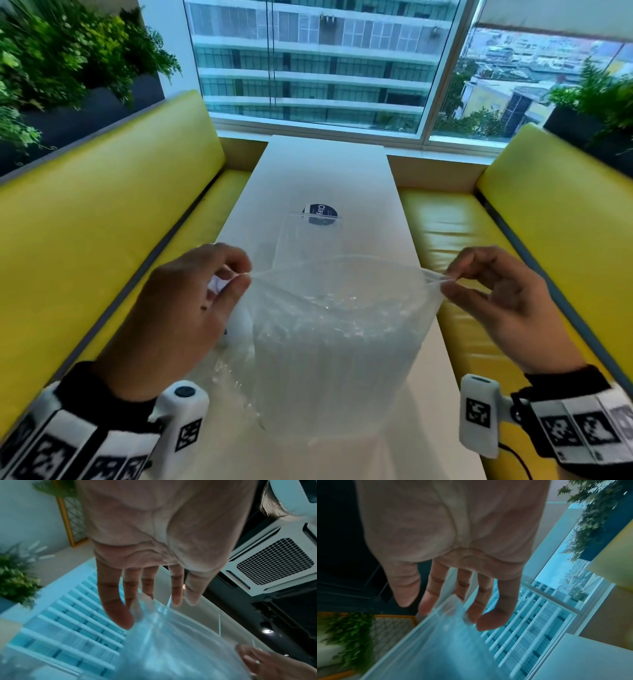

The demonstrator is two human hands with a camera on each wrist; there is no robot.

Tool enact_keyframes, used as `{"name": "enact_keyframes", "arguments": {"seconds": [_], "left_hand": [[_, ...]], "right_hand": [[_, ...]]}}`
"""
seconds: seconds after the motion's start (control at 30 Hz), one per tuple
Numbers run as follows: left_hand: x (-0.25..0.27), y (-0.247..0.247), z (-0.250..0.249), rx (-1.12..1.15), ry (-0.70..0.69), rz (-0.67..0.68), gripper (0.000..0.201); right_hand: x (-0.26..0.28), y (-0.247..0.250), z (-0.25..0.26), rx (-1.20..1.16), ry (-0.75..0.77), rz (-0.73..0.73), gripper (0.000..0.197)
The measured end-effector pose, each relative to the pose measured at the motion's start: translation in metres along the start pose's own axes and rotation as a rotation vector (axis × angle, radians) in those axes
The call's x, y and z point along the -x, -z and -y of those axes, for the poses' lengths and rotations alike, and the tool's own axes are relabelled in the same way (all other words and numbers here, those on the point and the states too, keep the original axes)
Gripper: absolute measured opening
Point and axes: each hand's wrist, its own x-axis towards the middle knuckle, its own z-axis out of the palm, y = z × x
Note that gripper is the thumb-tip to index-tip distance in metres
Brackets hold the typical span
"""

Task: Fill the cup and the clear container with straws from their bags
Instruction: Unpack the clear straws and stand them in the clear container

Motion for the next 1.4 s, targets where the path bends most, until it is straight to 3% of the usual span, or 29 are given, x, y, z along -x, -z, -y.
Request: {"name": "enact_keyframes", "arguments": {"seconds": [0.13,0.23,0.33,0.4,0.47,0.57,0.7,0.83,0.97,1.1,1.27,1.33,1.4], "left_hand": [[-0.003,-0.016,-0.019,0.077,-0.075,0.225,0.035],[-0.008,-0.029,-0.027,0.045,0.039,0.280,0.044],[-0.012,-0.031,-0.028,-0.057,0.121,0.306,0.019],[-0.013,-0.032,-0.027,-0.151,0.122,0.483,0.044],[-0.014,-0.032,-0.029,-0.183,0.149,0.625,0.069],[-0.015,-0.033,-0.027,-0.128,0.233,0.705,0.070],[-0.011,-0.041,-0.017,0.178,0.390,0.687,0.063],[-0.008,-0.051,-0.012,0.417,0.505,0.590,0.054],[-0.006,-0.059,-0.004,0.542,0.582,0.620,0.048],[-0.006,-0.063,0.006,0.601,0.686,0.720,0.068],[0.003,-0.072,0.020,0.755,0.782,0.854,0.059],[0.006,-0.073,0.026,0.845,0.824,0.808,0.045],[0.012,-0.072,0.034,0.956,0.815,0.690,0.035]], "right_hand": [[0.002,-0.014,0.017,0.161,-0.031,0.139,0.038],[0.001,-0.026,0.024,0.368,-0.062,0.163,0.044],[0.000,-0.033,0.033,0.552,-0.054,0.189,0.031],[0.001,-0.035,0.035,0.674,-0.056,0.300,0.011],[0.002,-0.037,0.033,0.742,-0.088,0.444,0.038],[0.001,-0.038,0.033,0.792,-0.143,0.626,0.074],[0.001,-0.038,0.035,0.658,-0.302,0.792,0.086],[0.000,-0.038,0.024,0.351,-0.385,0.727,0.081],[0.000,-0.043,0.004,0.183,-0.508,0.695,0.074],[-0.002,-0.048,-0.022,-0.020,-0.776,0.641,0.065],[-0.002,-0.056,-0.042,-0.053,-0.892,0.699,0.051],[-0.001,-0.058,-0.044,-0.061,-0.905,0.700,0.042],[0.002,-0.056,-0.048,-0.067,-0.848,0.606,0.039]]}}
